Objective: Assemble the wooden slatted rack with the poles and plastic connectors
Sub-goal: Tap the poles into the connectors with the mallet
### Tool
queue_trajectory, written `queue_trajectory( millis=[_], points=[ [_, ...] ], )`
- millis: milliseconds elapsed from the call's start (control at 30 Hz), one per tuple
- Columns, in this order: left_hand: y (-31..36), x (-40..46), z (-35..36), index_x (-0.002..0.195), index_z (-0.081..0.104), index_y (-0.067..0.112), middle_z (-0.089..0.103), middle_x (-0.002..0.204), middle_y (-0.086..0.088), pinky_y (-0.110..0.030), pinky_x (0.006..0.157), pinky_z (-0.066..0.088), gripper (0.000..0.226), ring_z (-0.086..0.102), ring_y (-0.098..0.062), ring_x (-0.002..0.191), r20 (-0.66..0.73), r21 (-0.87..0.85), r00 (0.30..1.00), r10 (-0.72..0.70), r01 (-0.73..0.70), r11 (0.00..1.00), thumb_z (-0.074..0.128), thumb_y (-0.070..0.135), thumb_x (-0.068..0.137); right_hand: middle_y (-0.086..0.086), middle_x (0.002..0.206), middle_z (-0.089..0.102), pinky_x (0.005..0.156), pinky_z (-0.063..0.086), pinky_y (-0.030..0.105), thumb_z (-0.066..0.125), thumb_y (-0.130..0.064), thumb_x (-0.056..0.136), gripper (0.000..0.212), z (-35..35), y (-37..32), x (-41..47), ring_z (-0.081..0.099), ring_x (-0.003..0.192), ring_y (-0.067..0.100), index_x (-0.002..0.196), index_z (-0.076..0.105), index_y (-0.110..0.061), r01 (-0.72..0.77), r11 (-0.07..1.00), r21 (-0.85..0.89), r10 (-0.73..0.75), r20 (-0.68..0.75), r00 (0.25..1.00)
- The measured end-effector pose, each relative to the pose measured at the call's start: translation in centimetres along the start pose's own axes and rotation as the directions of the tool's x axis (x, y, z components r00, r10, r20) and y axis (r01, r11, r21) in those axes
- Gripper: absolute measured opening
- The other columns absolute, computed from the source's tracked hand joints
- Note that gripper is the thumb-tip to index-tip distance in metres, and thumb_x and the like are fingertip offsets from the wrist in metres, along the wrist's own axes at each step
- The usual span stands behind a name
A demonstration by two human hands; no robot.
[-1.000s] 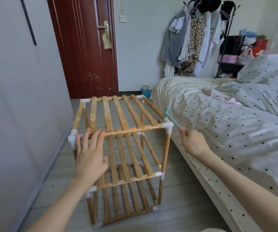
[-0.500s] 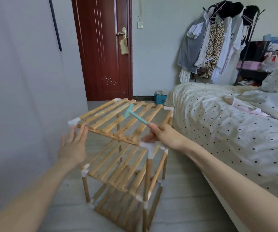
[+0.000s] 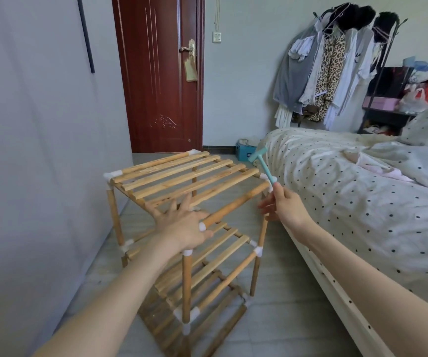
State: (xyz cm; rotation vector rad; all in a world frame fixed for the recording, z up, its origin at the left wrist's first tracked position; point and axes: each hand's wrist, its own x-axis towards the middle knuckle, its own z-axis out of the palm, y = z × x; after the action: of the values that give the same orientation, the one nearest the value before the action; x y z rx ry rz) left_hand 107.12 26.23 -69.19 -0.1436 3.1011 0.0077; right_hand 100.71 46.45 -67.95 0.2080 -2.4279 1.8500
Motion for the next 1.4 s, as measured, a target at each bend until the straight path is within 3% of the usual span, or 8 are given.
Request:
queue_trajectory(
  millis=[200,400,600,767,933,1067,1233,1400],
  points=[
    [-5.9,0.3,-0.4,0.141,0.032,0.044,-0.015,0.158,0.003,-0.063,0.107,-0.014,0.052,-0.018,-0.022,0.144,0.025,-0.003,0.998,0.059,-0.059,0.998,0.050,0.042,0.093,0.007,0.068,0.049,0.067,0.037,0.034,0.026,-0.028,0.102,0.042,-2.3,2.1,0.2,0.048,0.069,0.027,0.076,0.050,-0.004,0.080,0.921,-0.382,-0.121,-0.083,0.989],
    [-11.8,-0.6,3.2,0.149,0.012,0.026,0.002,0.158,-0.008,-0.055,0.112,0.005,0.065,-0.001,-0.028,0.145,-0.378,0.172,0.912,-0.159,0.238,0.956,0.045,0.017,0.094,0.016,0.084,0.061,0.075,0.047,0.039,0.024,-0.038,0.101,0.049,-3.4,2.0,-0.4,0.057,0.081,0.036,0.081,0.056,-0.006,0.114,0.739,-0.664,-0.133,0.021,0.991],
    [-12.3,-1.0,5.7,0.133,0.049,0.014,0.045,0.140,-0.013,-0.053,0.107,0.000,0.079,0.032,-0.037,0.136,-0.515,0.171,0.855,-0.060,0.171,0.970,0.078,0.009,0.059,0.004,0.061,0.047,0.053,0.037,0.033,0.026,-0.032,0.102,0.037,-3.1,-2.5,-0.7,0.048,0.056,0.025,0.079,0.046,-0.010,0.331,0.810,-0.483,-0.468,-0.195,0.862],
    [-12.0,-1.3,5.0,0.140,0.039,0.020,0.033,0.150,-0.005,-0.048,0.109,-0.008,0.071,0.016,-0.029,0.143,-0.485,0.123,0.870,-0.088,0.168,0.978,0.066,0.018,0.074,0.014,0.083,0.051,0.071,0.042,0.036,0.023,-0.037,0.102,0.045,-1.6,3.5,-1.0,0.054,0.079,0.033,0.090,0.053,-0.006,-0.020,0.756,-0.654,0.040,0.015,0.999],
    [-11.8,-1.2,5.0,0.139,0.037,0.021,0.031,0.150,-0.002,-0.047,0.110,-0.010,0.070,0.013,-0.026,0.144,-0.501,0.087,0.860,-0.098,0.162,0.983,0.064,0.022,0.074,0.008,0.064,0.048,0.059,0.034,0.037,0.023,-0.032,0.102,0.039,-1.7,0.8,-0.7,0.045,0.061,0.029,0.075,0.042,-0.010,0.191,0.902,-0.387,-0.333,-0.345,0.877],
    [-11.7,-1.3,4.9,0.139,0.037,0.021,0.030,0.150,-0.002,-0.047,0.111,-0.011,0.070,0.012,-0.026,0.144,-0.517,0.080,0.851,-0.095,0.159,0.984,0.064,0.021,0.074,0.018,0.089,0.060,0.074,0.046,0.039,0.022,-0.037,0.102,0.047,-0.2,3.0,-1.1,0.058,0.084,0.035,0.097,0.054,-0.003,-0.014,0.782,-0.623,-0.001,-0.023,1.000],
    [-11.6,-1.2,5.2,0.136,0.042,0.019,0.036,0.147,-0.004,-0.047,0.111,-0.009,0.068,0.016,-0.027,0.143,-0.536,0.078,0.838,-0.100,0.168,0.983,0.065,0.019,0.072,0.011,0.069,0.051,0.064,0.040,0.039,0.022,-0.032,0.102,0.039,-1.5,0.4,-0.3,0.051,0.066,0.031,0.080,0.045,-0.011,0.161,0.867,-0.471,-0.322,-0.285,0.903],
    [-11.2,-1.2,5.2,0.139,0.036,0.021,0.028,0.151,-0.002,-0.047,0.111,-0.009,0.068,0.008,-0.024,0.145,-0.517,0.050,0.844,-0.140,0.193,0.980,0.061,0.023,0.076,0.009,0.080,0.053,0.074,0.047,0.038,0.023,-0.039,0.102,0.048,-0.4,2.5,-0.7,0.059,0.084,0.035,0.094,0.055,-0.005,0.018,0.761,-0.648,-0.033,-0.011,0.999]
  ],
)
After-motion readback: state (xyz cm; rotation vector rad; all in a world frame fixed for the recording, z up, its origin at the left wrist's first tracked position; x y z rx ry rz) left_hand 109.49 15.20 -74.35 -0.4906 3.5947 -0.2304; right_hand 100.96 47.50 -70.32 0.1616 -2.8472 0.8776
